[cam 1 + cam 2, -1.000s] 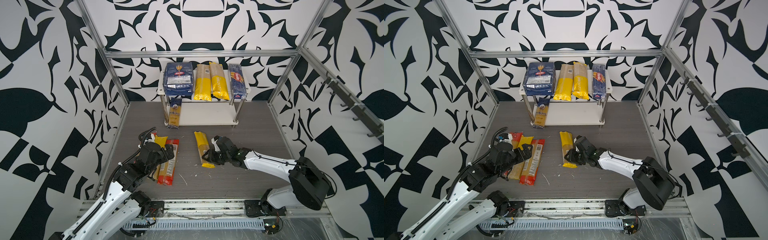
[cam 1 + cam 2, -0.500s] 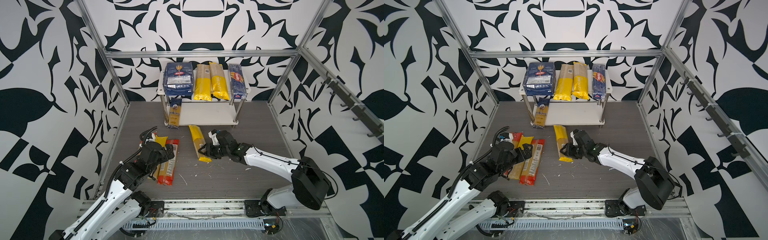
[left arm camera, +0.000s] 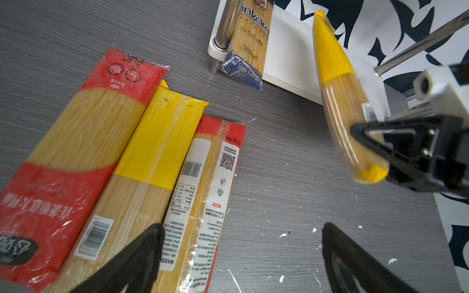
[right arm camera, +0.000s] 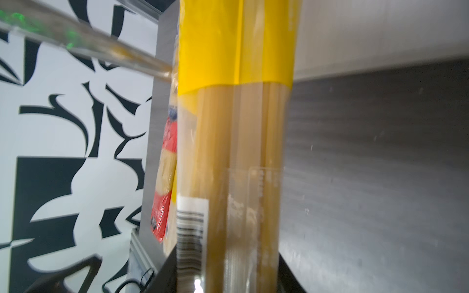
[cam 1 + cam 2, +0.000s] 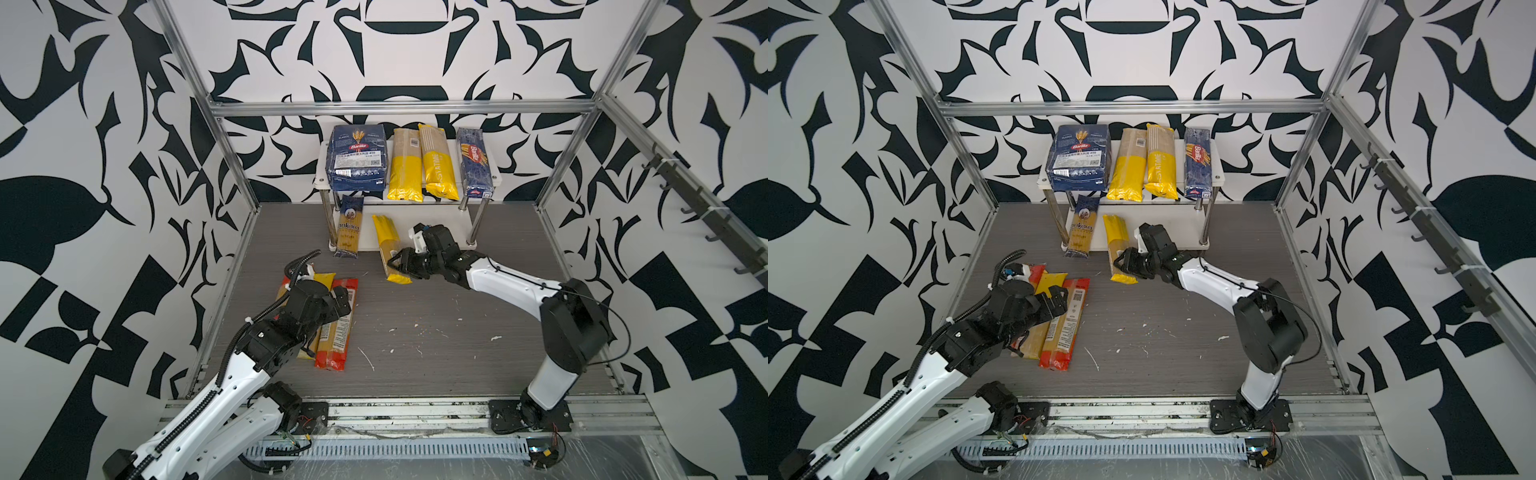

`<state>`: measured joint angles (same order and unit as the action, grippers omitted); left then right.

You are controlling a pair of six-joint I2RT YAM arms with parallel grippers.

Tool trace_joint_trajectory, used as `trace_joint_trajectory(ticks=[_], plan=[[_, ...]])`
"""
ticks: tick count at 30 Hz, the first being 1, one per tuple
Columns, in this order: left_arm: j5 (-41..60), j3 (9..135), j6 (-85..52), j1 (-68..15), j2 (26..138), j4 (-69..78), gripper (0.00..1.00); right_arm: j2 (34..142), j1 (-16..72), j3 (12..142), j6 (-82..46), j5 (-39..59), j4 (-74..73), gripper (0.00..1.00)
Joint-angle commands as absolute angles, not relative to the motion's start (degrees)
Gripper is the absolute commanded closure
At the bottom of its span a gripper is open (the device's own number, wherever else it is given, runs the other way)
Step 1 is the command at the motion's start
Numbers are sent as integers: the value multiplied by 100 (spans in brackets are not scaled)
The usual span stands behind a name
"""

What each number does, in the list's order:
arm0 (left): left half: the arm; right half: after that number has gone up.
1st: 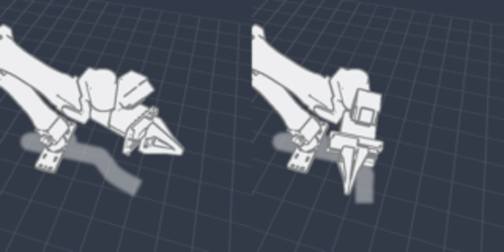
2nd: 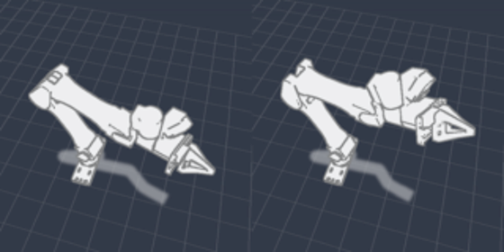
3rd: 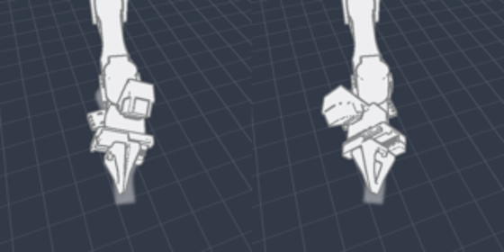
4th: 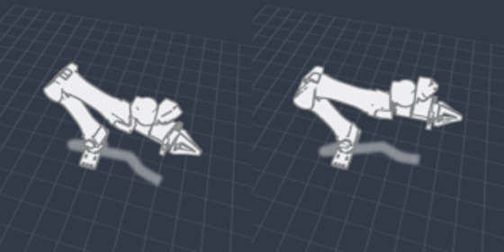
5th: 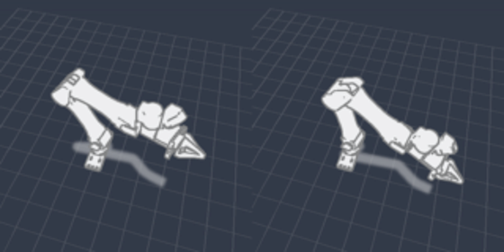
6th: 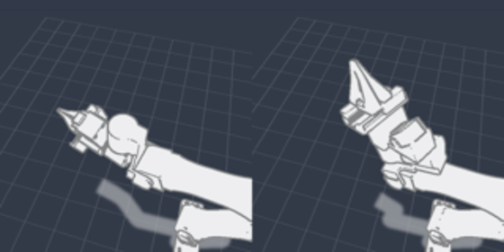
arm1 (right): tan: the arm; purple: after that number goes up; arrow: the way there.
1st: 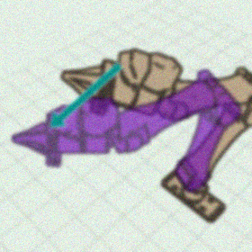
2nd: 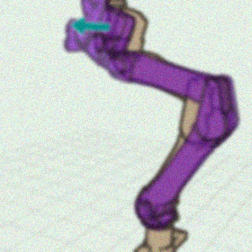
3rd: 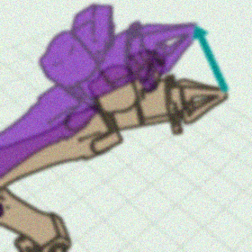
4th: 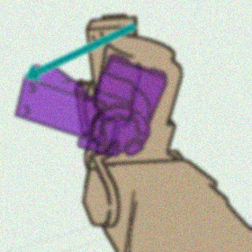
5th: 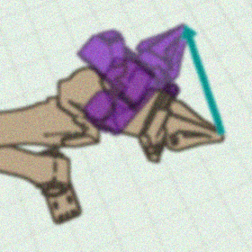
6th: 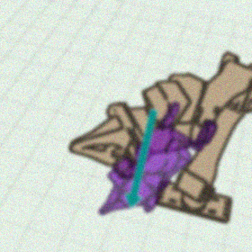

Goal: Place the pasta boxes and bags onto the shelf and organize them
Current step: 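Stand the yellow bag under the shelf beside the Ankara bag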

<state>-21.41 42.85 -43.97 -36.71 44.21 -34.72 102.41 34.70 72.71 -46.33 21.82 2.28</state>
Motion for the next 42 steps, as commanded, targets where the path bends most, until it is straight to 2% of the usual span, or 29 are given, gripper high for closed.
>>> trace_joint_trajectory(ticks=[1,8,15,22,24,27,37,42], plan=[[-2193,4476,-4257,-3622,4494,-3354,0,10508,3405,8221,-4166,2207,-797,93],[-2180,4518,-4143,-3521,4580,-3338,1,11680,3384,9339,-4129,1688,-858,93],[-2125,4412,-4122,-3424,4510,-3288,0,12222,3414,9909,-4183,1470,-679,91],[-1978,4273,-4091,-3290,4380,-3262,0,12489,3533,10209,-4235,1283,-606,71],[-1969,4257,-4078,-3263,4288,-3299,0,12608,3561,10393,-4269,1300,-532,62],[-1989,4220,-4069,-3230,4118,-3384,0,12768,3633,10657,-4315,1292,-420,44],[-2048,4116,-4060,-3190,3630,-3699,0,12474,3700,10325,-4342,1038,-311,33],[-1980,4065,-4130,-3182,3495,-3742,1,12318,3725,10142,-4333,1020,-289,33]])
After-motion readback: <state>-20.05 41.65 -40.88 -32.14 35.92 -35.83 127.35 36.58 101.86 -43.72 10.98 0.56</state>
